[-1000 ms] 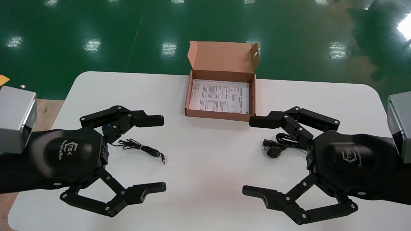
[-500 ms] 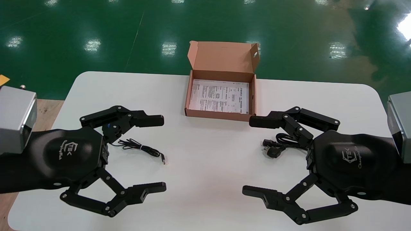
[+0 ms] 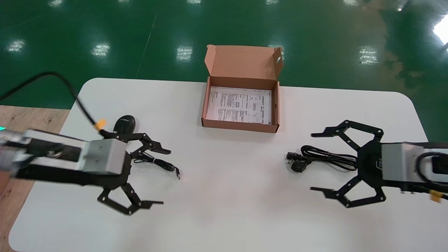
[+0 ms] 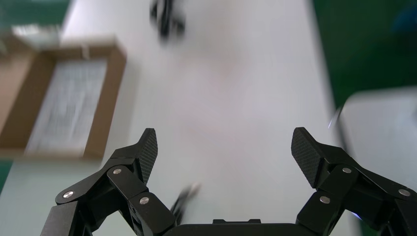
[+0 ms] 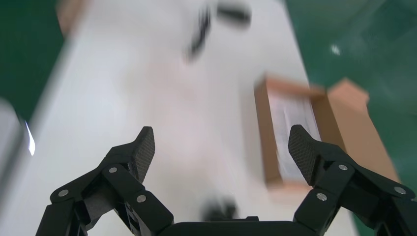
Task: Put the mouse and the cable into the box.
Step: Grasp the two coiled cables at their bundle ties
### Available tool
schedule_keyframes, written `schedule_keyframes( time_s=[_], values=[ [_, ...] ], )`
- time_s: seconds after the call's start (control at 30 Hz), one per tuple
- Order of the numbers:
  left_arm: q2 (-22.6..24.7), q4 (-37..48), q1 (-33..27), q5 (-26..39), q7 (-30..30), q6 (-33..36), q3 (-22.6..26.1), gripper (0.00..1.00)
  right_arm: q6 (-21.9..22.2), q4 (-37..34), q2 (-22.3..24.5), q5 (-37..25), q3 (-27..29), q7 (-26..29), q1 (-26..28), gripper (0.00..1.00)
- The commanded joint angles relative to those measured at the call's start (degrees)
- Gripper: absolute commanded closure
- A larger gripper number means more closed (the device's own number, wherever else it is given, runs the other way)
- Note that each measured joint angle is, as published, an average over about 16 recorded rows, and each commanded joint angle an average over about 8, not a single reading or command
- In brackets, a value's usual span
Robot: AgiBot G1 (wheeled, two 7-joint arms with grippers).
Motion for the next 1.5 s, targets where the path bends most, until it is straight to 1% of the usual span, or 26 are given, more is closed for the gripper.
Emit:
schedule_keyframes(
  time_s=[0.03, 0.13, 0.23, 0.4, 0.53, 0.8, 1.1, 1.13, 1.17, 1.2, 1.27, 1.37, 1.4, 1.43, 1.5],
  values=[
    [2.2, 3.4, -3.4, 5.9, 2.9, -0.1, 3.1, 0.00, 0.3, -4.4, -0.8, -5.4, -1.8, -6.3, 2.9, 0.00],
    [6.6, 11.9, -6.8, 11.8, 8.2, -1.5, 6.2, 0.00, 3.2, -11.3, -2.8, -10.9, -3.6, -12.1, 5.9, 0.00],
    [10.5, 20.8, -9.4, 15.9, 13.4, -4.0, 8.2, 0.00, 5.6, -17.3, -4.6, -14.7, -5.0, -16.3, 8.5, 0.00],
    [15.6, 33.5, -12.6, 19.4, 21.1, -8.6, 9.6, 0.00, 7.5, -25.3, -7.4, -18.1, -6.5, -21.5, 12.1, 0.00],
    [18.3, 41.1, -14.1, 20.6, 26.2, -11.5, 10.0, 0.00, 8.1, -30.4, -9.4, -19.7, -7.3, -24.7, 14.1, 0.00],
    [21.1, 50.7, -15.8, 21.1, 33.6, -14.6, 10.3, 0.00, 10.9, -38.6, -13.0, -22.1, -8.7, -29.5, 16.7, 0.00],
    [22.1, 56.3, -16.0, 20.9, 37.6, -17.0, 10.0, 0.00, 14.9, -44.7, -15.8, -24.0, -9.8, -32.5, 18.3, 0.00],
    [22.2, 56.7, -16.0, 20.9, 37.8, -17.2, 10.0, 0.00, 15.2, -45.2, -16.1, -24.2, -9.9, -32.7, 18.3, 0.06],
    [22.3, 57.1, -16.0, 20.9, 38.0, -17.3, 10.0, 0.07, 15.5, -45.6, -16.3, -24.4, -10.0, -32.9, 18.4, 0.18],
    [22.4, 57.3, -16.0, 20.9, 38.2, -17.4, 10.0, 0.15, 15.8, -45.9, -16.4, -24.6, -10.1, -33.0, 18.5, 0.31],
    [22.5, 57.7, -16.1, 20.9, 38.3, -17.5, 10.0, 0.37, 16.1, -46.3, -16.6, -24.8, -10.2, -33.1, 18.6, 0.56],
    [22.5, 57.7, -16.0, 20.8, 38.4, -17.5, 10.0, 0.72, 16.3, -46.4, -16.7, -24.9, -10.3, -33.1, 18.6, 0.93],
    [22.5, 57.6, -16.0, 20.8, 38.3, -17.5, 10.0, 0.85, 16.3, -46.4, -16.7, -24.9, -10.3, -33.1, 18.5, 1.00],
    [22.5, 57.5, -16.0, 20.8, 38.3, -17.5, 10.0, 0.91, 16.2, -46.2, -16.6, -24.9, -10.3, -33.1, 18.5, 1.00],
    [22.4, 57.4, -16.0, 20.8, 38.2, -17.5, 10.0, 0.97, 16.1, -46.1, -16.6, -24.7, -10.2, -33.0, 18.5, 1.00]
  ],
)
